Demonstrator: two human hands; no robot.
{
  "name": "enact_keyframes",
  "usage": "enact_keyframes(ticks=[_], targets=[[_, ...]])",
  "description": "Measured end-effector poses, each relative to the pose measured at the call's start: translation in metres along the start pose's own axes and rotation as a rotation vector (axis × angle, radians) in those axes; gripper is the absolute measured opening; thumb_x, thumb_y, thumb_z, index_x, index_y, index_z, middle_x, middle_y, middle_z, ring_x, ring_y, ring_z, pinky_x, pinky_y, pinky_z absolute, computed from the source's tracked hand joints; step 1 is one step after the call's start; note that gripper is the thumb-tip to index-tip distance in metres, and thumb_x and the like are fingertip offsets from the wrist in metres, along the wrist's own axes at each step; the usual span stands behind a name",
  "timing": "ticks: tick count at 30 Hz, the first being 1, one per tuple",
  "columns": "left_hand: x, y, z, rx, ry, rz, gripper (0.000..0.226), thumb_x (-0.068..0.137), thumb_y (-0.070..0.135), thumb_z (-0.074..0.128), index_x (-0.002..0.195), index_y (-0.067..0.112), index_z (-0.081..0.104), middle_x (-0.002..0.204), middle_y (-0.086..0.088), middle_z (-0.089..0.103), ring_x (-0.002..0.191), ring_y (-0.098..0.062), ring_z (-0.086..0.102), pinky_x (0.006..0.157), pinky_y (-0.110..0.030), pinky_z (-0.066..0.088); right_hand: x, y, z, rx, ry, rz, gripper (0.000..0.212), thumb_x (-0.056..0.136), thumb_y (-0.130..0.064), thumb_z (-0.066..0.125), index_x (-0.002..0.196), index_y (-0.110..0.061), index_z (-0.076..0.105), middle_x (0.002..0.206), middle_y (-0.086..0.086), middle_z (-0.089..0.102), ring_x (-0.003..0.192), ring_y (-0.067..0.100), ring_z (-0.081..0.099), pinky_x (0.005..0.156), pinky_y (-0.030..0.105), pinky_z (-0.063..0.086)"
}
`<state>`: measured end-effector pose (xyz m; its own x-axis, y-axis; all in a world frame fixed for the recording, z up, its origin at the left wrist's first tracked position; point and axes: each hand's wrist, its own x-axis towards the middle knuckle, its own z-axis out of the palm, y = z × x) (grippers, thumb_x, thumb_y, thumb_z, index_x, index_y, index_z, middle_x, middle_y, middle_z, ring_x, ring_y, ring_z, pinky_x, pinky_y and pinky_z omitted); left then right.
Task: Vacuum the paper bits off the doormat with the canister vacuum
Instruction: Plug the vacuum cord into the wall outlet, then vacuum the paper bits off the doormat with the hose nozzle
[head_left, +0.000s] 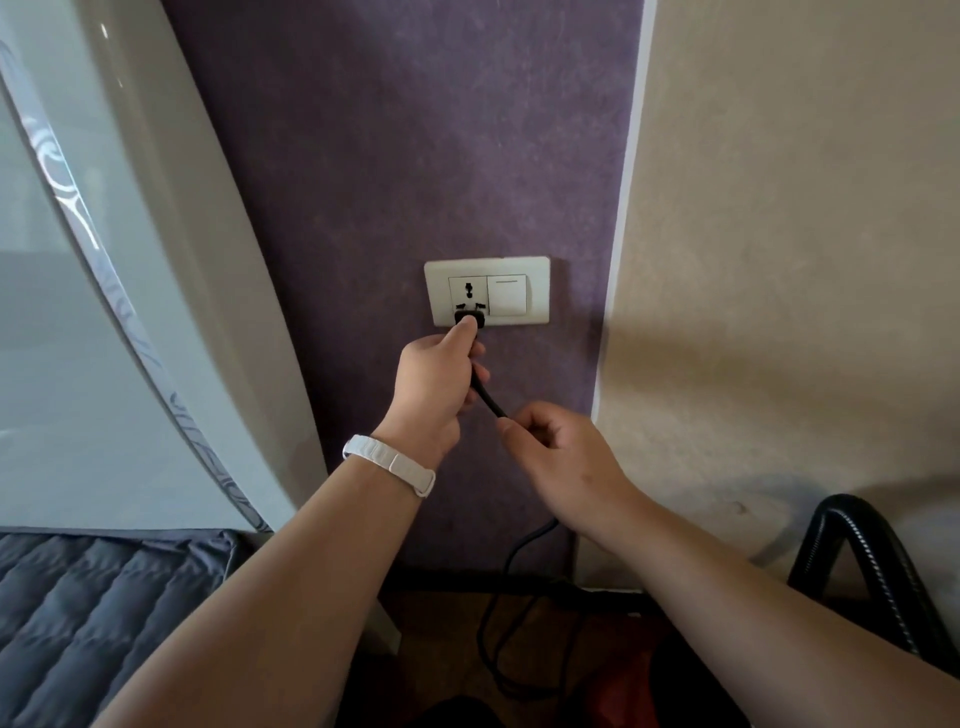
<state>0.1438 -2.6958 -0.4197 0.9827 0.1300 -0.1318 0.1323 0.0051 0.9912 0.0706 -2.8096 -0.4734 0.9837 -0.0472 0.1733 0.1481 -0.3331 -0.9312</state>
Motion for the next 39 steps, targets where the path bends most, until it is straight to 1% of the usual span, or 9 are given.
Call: enact_keyframes(ticks=[4,10,23,27,31,33,35,37,39], targets=[[0.003,0.000,0.001,-0.030,-0.001,0.001,0.033,0.098,0.033,0.058,0.073,0.012,0.062,0.046,0.005,0.054,0.039,-0.007,0.039,0.039,-0.020,0.030,0.003,-0.001,-0.001,0.009,0.015,-0.002,0.032,0.097,-0.026,0.061,0.077,-0.002,0.060,0.047,-0.010,0.044,0.043,0.004,0.039,0.042,0.016,0.030],[0.007,0.005,0.004,-0.008,0.023,-0.001,0.033,0.098,0.032,0.057,0.073,0.011,0.060,0.050,0.002,0.052,0.038,-0.008,0.035,0.036,-0.019,0.027,0.004,-0.005,-0.002,0.001,0.013,-0.033,0.033,0.097,-0.028,0.060,0.076,-0.002,0.060,0.056,0.001,0.051,0.050,0.010,0.045,0.048,0.024,0.035],[0.006,0.005,0.005,0.058,0.010,0.059,0.032,0.097,0.037,0.057,0.074,0.015,0.061,0.056,0.004,0.058,0.040,-0.007,0.044,0.041,-0.021,0.034,0.008,0.002,-0.006,0.000,0.056,0.019,0.031,0.098,-0.029,0.059,0.073,-0.010,0.059,0.057,-0.001,0.051,0.047,0.007,0.043,0.045,0.019,0.034],[-0.010,-0.020,0.007,0.229,0.014,0.215,0.017,0.090,0.031,0.063,0.083,0.016,0.059,0.069,0.005,0.062,0.060,-0.011,0.056,0.056,-0.026,0.043,-0.003,0.021,-0.008,-0.052,0.061,0.074,0.035,0.097,-0.028,0.061,0.072,-0.005,0.054,0.058,0.003,0.050,0.050,0.010,0.044,0.050,0.026,0.036],[-0.048,-0.063,-0.003,0.441,0.136,0.575,0.022,0.086,0.029,0.070,0.093,0.024,0.049,0.080,0.008,0.057,0.065,-0.004,0.054,0.057,-0.010,0.040,-0.020,0.044,-0.021,-0.107,0.063,0.102,0.028,0.095,-0.026,0.062,0.075,-0.007,0.057,0.065,0.011,0.064,0.060,0.020,0.060,0.060,0.032,0.043],[-0.065,-0.085,-0.008,0.504,0.076,0.719,0.023,0.085,0.027,0.071,0.090,0.027,0.048,0.079,0.008,0.055,0.065,-0.007,0.053,0.057,-0.012,0.040,-0.031,0.058,-0.026,-0.143,0.057,0.078,0.020,0.092,-0.024,0.066,0.077,-0.012,0.060,0.069,0.008,0.064,0.063,0.018,0.058,0.061,0.032,0.041],[-0.078,-0.112,-0.007,0.508,-0.080,0.770,0.018,0.084,0.025,0.070,0.087,0.025,0.053,0.075,0.009,0.057,0.064,-0.006,0.054,0.057,-0.014,0.042,-0.045,0.075,-0.032,-0.190,0.033,0.090,0.014,0.089,-0.021,0.069,0.080,-0.013,0.062,0.070,0.004,0.062,0.061,0.009,0.053,0.060,0.030,0.041],[-0.088,-0.140,-0.002,0.506,-0.293,0.734,0.010,0.084,0.027,0.066,0.086,0.020,0.059,0.074,0.009,0.059,0.065,-0.004,0.056,0.058,-0.017,0.045,-0.061,0.093,-0.042,-0.257,-0.025,0.140,0.008,0.089,-0.020,0.069,0.084,-0.019,0.063,0.070,-0.003,0.064,0.061,0.003,0.056,0.060,0.021,0.044],[-0.094,-0.170,0.008,0.531,-0.489,0.621,0.006,0.084,0.022,0.067,0.087,0.019,0.063,0.078,0.011,0.060,0.068,-0.001,0.056,0.060,-0.014,0.045,-0.079,0.112,-0.059,-0.332,-0.080,0.216,0.005,0.091,-0.024,0.068,0.093,-0.023,0.064,0.078,-0.004,0.065,0.070,0.006,0.062,0.065,0.021,0.048]])
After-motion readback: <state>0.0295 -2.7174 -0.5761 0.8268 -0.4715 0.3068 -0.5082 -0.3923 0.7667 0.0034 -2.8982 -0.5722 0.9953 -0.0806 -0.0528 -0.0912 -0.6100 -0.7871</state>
